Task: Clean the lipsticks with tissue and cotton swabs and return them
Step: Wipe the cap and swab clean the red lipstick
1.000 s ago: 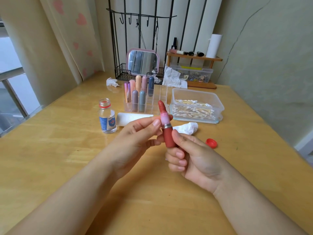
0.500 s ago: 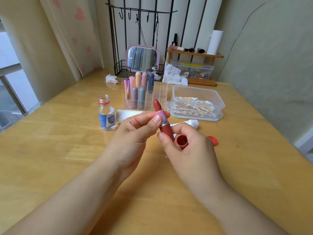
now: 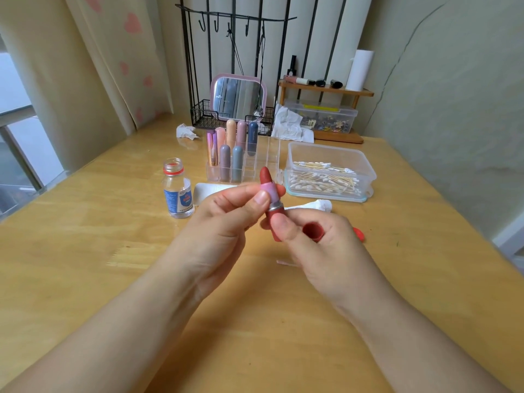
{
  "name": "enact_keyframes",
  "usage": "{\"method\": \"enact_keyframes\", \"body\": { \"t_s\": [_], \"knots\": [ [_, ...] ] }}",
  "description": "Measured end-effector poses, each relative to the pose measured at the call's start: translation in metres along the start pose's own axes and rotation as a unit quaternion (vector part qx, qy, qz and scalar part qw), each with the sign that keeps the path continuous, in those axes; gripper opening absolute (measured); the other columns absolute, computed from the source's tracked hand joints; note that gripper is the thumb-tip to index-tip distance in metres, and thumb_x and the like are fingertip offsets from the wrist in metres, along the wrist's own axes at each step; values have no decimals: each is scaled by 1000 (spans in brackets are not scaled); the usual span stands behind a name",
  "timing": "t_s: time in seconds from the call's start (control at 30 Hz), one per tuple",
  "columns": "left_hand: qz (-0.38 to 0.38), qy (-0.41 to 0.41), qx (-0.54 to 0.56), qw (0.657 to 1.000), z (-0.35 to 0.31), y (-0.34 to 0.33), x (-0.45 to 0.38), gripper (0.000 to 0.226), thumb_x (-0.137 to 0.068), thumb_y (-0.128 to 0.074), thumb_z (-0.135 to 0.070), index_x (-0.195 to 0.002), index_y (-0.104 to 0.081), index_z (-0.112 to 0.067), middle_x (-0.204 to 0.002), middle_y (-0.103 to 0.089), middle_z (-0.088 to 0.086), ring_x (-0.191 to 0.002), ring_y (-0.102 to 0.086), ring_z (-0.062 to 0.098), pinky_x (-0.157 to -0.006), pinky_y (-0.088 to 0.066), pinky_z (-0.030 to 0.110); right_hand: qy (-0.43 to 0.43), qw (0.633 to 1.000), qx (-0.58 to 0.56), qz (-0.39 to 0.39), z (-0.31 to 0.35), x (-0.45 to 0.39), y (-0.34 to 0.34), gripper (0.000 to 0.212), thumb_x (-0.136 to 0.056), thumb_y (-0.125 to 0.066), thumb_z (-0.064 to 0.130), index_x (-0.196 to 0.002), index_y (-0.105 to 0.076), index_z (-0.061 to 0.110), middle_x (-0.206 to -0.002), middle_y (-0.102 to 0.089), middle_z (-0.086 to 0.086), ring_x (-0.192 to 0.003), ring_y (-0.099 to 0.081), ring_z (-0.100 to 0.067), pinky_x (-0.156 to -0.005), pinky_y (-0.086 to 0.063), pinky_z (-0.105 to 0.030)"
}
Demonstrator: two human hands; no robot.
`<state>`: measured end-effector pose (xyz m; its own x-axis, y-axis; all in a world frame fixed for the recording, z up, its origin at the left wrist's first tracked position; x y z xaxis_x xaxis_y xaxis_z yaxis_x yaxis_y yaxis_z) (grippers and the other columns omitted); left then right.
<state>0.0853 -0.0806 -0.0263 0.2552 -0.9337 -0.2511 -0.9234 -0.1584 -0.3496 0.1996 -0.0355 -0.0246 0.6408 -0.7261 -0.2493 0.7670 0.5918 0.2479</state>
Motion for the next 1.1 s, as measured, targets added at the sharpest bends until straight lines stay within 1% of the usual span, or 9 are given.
{"method": "enact_keyframes", "body": {
  "t_s": [0.13, 0.2, 0.27, 0.4, 0.53, 0.63, 0.77, 0.93, 1.1],
  "knots": [
    [-64, 23, -1, 998, 8, 3, 1, 19, -72, -66, -21, -83, -76, -10, -85, -70, 0, -90, -62, 12, -94, -39, 30, 105, 925, 319, -179, 15, 11, 4, 30, -76, -61, 52, -71, -61, 22, -42, -42, 10, -44, -46, -11, -49, -48, -31],
    [-62, 40, 3, 997, 10, 2, 1, 21, -73, -64, -22, -84, -76, -9, -86, -70, 2, -95, -59, 18, -99, -39, 34, 54, 955, 265, -125, 10, 5, 5, 34, -77, -62, 58, -70, -61, 25, -44, -42, 11, -47, -44, -8, -55, -50, -31],
    [-31, 42, 11, 999, 8, 0, 1, 13, -73, -68, -18, -81, -77, -13, -84, -71, -2, -89, -56, 18, -92, -41, 29, -31, 997, 62, 33, 0, -1, 0, 30, -80, -59, 55, -72, -68, 27, -47, -39, 11, -48, -39, -8, -54, -49, -34],
    [28, 26, 34, 999, 4, -4, 2, 27, -66, -74, -34, -84, -76, -15, -79, -69, -7, -71, -60, 7, -72, -48, 19, -120, 956, -199, 181, 0, 3, -9, 36, -91, -55, 35, -57, -63, 26, -47, -28, 7, -44, -24, -7, -48, -23, -20],
    [2, 18, 21, 1000, 0, -2, 1, 15, -66, -75, -27, -78, -77, -17, -80, -70, -5, -72, -56, 9, -74, -42, 26, -77, 979, -137, 126, -3, -1, -3, 37, -84, -54, 32, -85, -66, -3, -47, -27, 7, -44, -25, -9, -48, -24, -18],
    [-60, 7, -3, 998, 1, 3, 0, 4, -74, -74, -17, -73, -77, -17, -84, -71, -4, -83, -60, 8, -77, -45, 18, 12, 997, 72, 28, 5, -1, 4, 29, -88, -59, 40, -84, -70, 14, -48, -44, 1, -47, -40, -18, -54, -37, -24],
    [-123, -1, -29, 992, 9, 6, 4, 23, -65, -67, -22, -83, -72, -10, -83, -73, -3, -86, -65, 1, -73, -46, 8, 32, 961, 239, -133, 5, 7, 6, 15, -80, -66, 43, -80, -68, 28, -44, -46, 13, -52, -56, -9, -58, -51, -32],
    [-96, 18, -58, 994, 13, 4, 1, 18, -75, -73, -28, -87, -76, -15, -93, -74, 0, -100, -64, 8, -98, -41, 28, -26, 988, 97, -118, -5, 0, 10, 11, -79, -71, 33, -81, -70, 23, -45, -42, 15, -46, -41, -6, -62, -57, -38],
    [-12, 76, -102, 992, 21, 0, 1, 39, -81, -58, -36, -112, -69, -14, -115, -68, 8, -116, -58, 24, -107, -36, 45, -64, 995, -60, -37, -2, -3, 10, 12, -87, -64, 19, -76, -67, 20, -59, -44, -3, -40, -42, 0, -40, -35, -9]
  ]
}}
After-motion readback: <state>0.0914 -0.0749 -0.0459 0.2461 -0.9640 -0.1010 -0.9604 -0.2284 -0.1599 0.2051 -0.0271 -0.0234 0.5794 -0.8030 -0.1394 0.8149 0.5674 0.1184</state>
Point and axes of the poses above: each hand's wrist, its own x-axis away from the middle knuckle, its own y-axis out of the back of the hand, z = x × y, the point moved 6 cm from there along -x, towards the middle knuckle
